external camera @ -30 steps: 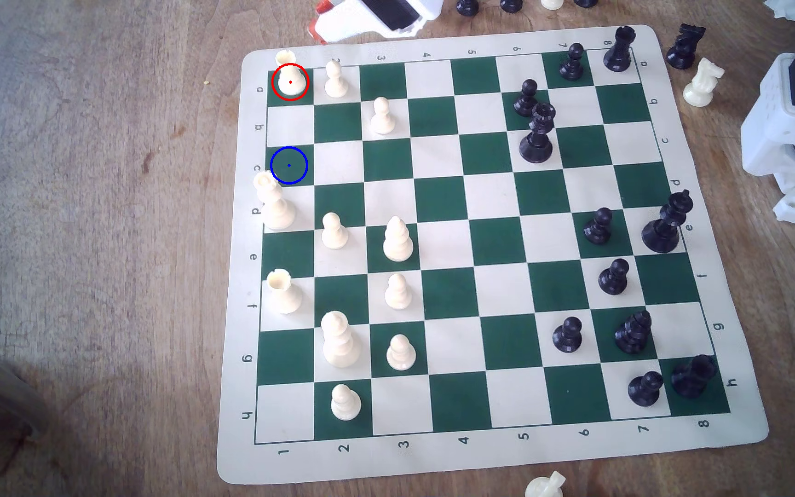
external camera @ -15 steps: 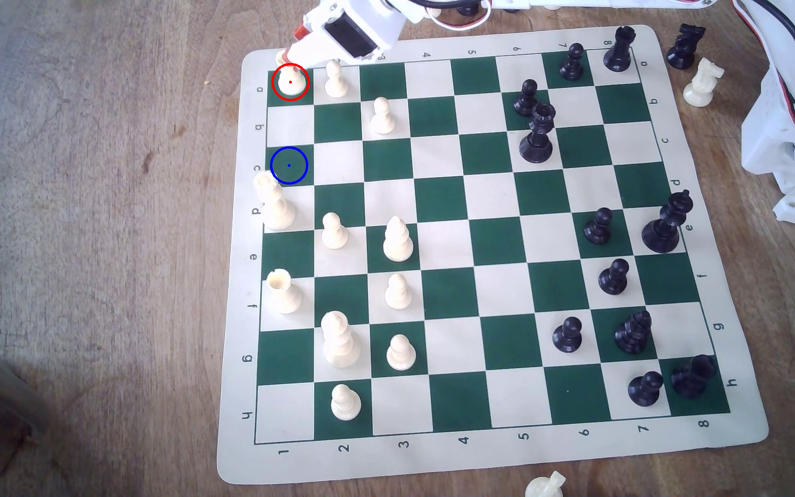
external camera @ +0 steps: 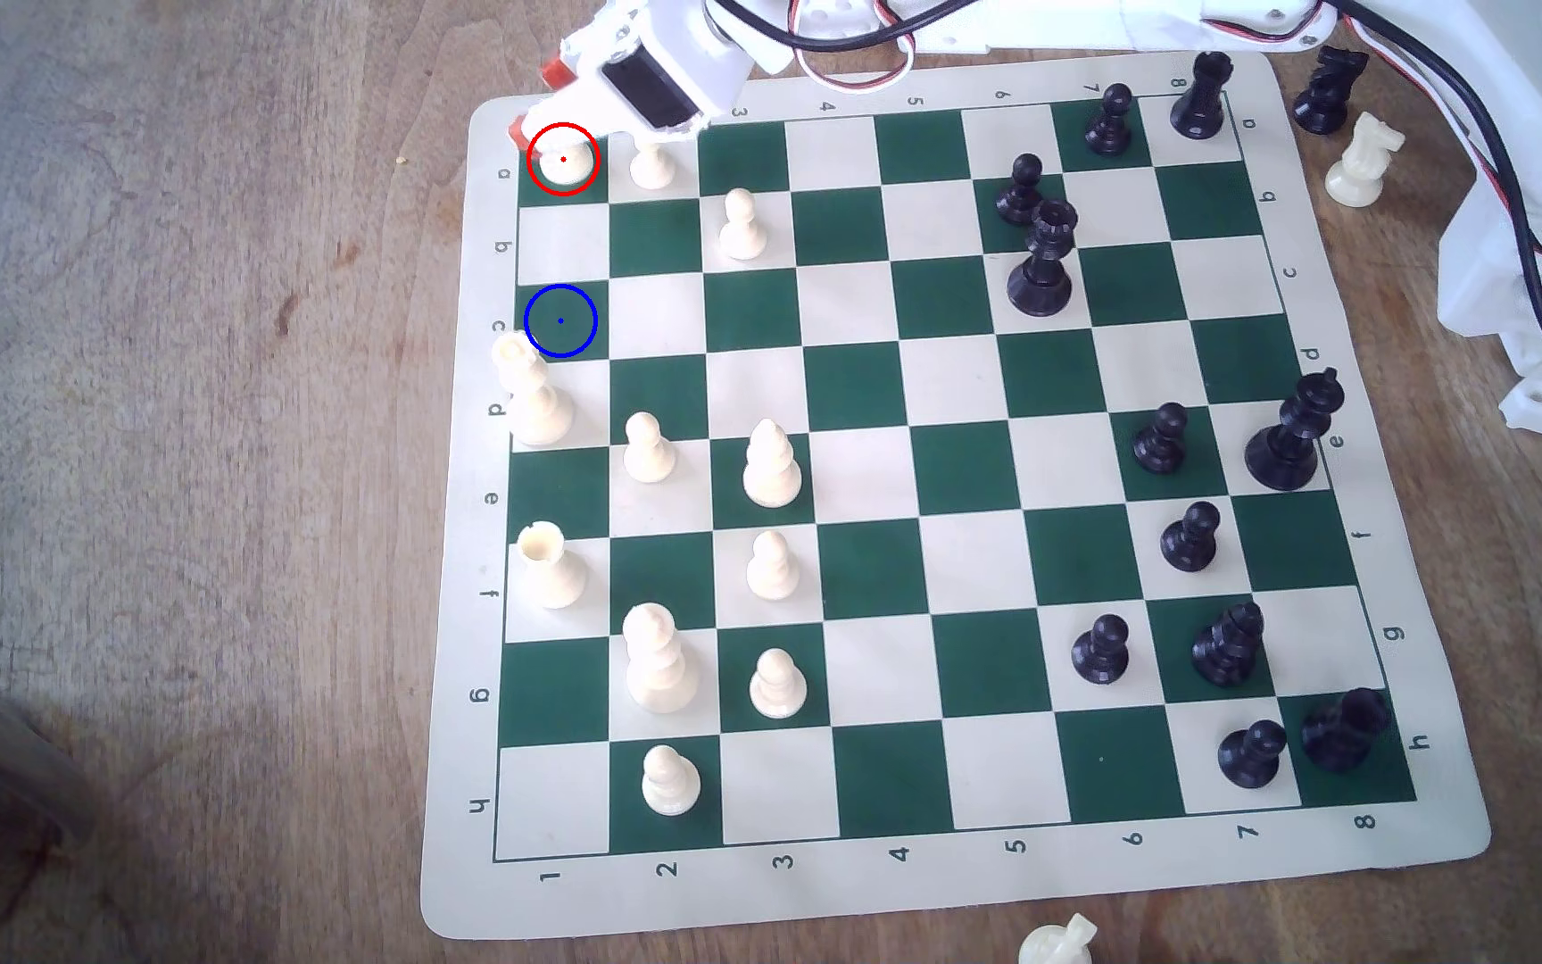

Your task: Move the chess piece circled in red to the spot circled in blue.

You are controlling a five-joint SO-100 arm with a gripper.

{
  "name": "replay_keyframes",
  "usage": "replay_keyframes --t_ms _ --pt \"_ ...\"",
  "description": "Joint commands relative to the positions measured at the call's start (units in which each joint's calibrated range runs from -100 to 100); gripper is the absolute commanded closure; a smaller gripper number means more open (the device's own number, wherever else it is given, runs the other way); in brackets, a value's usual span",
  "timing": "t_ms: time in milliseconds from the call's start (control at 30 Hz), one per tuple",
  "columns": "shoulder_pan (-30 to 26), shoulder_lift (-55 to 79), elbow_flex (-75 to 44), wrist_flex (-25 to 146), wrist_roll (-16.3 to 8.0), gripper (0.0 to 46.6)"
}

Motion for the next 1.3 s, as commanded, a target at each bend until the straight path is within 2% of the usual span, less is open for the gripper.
replay_keyframes --t_ms 0,1033,1200,1267 --pt "0.67 -1.99 -6.32 0.21 0.59 31.0" --pt "1.45 3.1 -9.32 -3.89 0.39 30.6" --pt "1.37 2.34 -9.32 -2.82 0.59 33.2" --pt "1.21 2.09 -9.32 -1.43 0.73 35.9"
